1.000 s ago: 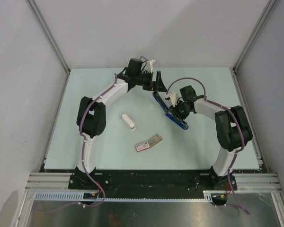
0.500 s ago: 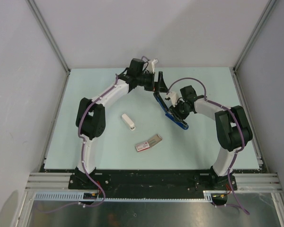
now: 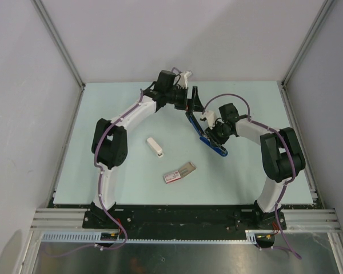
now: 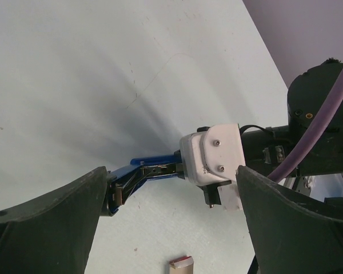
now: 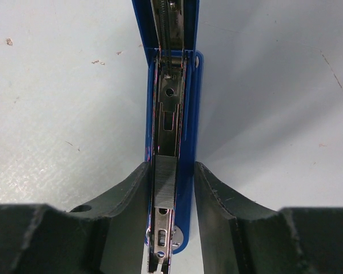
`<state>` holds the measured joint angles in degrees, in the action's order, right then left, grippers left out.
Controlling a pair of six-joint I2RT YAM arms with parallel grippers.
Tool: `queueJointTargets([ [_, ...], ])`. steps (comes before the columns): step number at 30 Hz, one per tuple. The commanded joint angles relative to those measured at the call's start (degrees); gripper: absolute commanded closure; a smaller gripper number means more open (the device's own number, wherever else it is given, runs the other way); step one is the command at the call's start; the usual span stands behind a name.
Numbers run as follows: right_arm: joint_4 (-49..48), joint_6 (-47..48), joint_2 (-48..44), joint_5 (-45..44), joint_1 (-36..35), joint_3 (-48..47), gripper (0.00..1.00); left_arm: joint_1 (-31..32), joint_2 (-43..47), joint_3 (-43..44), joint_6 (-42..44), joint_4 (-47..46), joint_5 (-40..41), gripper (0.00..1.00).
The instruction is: Load the staples into the stapler
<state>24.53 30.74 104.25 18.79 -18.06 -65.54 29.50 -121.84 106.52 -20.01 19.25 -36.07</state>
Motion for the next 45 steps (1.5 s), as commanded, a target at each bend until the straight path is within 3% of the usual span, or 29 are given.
queueJointTargets([
  [1,0.31,-0.31,0.86,-2.89,0.97,0.79,0.60,1.15,5.00,4.29,-1.46,1.98,-4.90,0.00],
  [15,0.18,-0.24,0.23,-3.47,0.95,0.94,0.60,-4.93,2.80,1.31,0.97,2.00,-1.46,0.01],
  [34,2.59,3.08,-4.68,-1.10,1.10,1.32,0.41,-4.65,-2.72,0.97,1.24,1.93,-1.97,0.01],
  [45,7.28,4.61,-8.45,-2.47,1.88,1.69,0.44,-4.32,-2.98,0.85,1.34,2.00,-1.96,0.01],
])
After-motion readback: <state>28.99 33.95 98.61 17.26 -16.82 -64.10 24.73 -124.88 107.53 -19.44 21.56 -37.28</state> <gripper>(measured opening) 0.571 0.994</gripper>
